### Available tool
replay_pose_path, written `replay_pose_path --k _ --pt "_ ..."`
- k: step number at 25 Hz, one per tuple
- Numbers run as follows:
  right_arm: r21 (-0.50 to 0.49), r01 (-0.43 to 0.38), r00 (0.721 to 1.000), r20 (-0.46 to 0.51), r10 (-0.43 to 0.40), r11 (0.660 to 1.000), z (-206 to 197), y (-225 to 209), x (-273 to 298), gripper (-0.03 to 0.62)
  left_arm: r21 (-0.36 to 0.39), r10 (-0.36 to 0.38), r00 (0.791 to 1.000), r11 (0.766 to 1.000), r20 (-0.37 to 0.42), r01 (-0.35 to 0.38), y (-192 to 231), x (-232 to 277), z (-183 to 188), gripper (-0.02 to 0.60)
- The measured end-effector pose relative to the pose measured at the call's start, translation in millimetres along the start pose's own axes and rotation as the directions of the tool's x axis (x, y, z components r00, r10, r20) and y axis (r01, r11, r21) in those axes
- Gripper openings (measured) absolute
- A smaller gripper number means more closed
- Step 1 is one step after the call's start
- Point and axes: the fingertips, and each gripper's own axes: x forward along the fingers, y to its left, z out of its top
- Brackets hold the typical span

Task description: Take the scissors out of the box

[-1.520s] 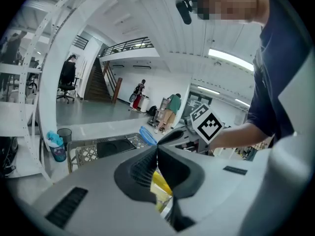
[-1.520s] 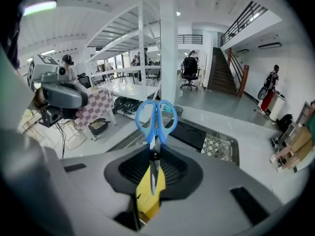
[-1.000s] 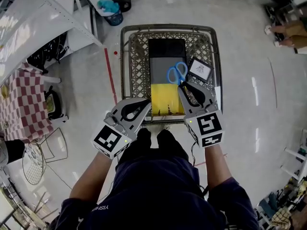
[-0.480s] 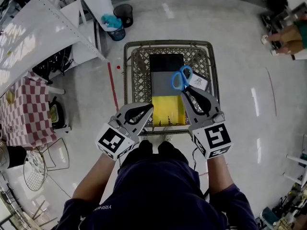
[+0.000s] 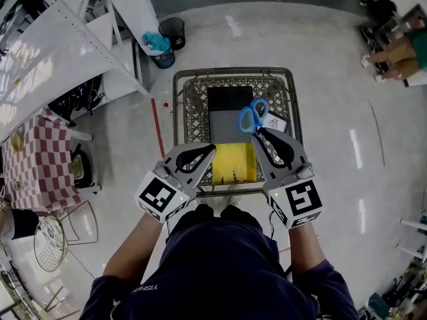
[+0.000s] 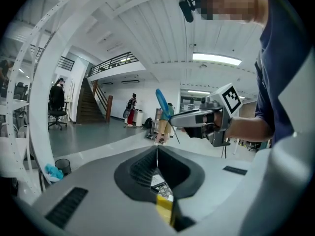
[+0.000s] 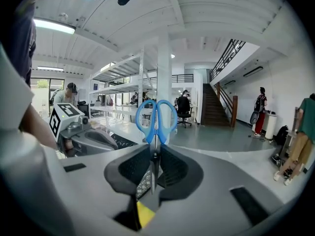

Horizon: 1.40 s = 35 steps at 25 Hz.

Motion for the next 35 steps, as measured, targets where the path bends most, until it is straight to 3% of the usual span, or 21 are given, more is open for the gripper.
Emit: replay_pose_path --k 11,35 --pt "-0.015 0.001 1.000 0.008 0.000 1.000 5.1 -1.0 -4.1 0.080 0.028 -0.005 1.000 1.000 0.019 0.004 3.5 4.9 13.3 0.025" --pt "-0.019 -0.011 1.000 0.001 0.011 1.000 4.6 -0.9 -3.7 0.080 0.007 0.024 0.999 1.000 0.029 -0.024 0.9 5.9 12.2 0.025"
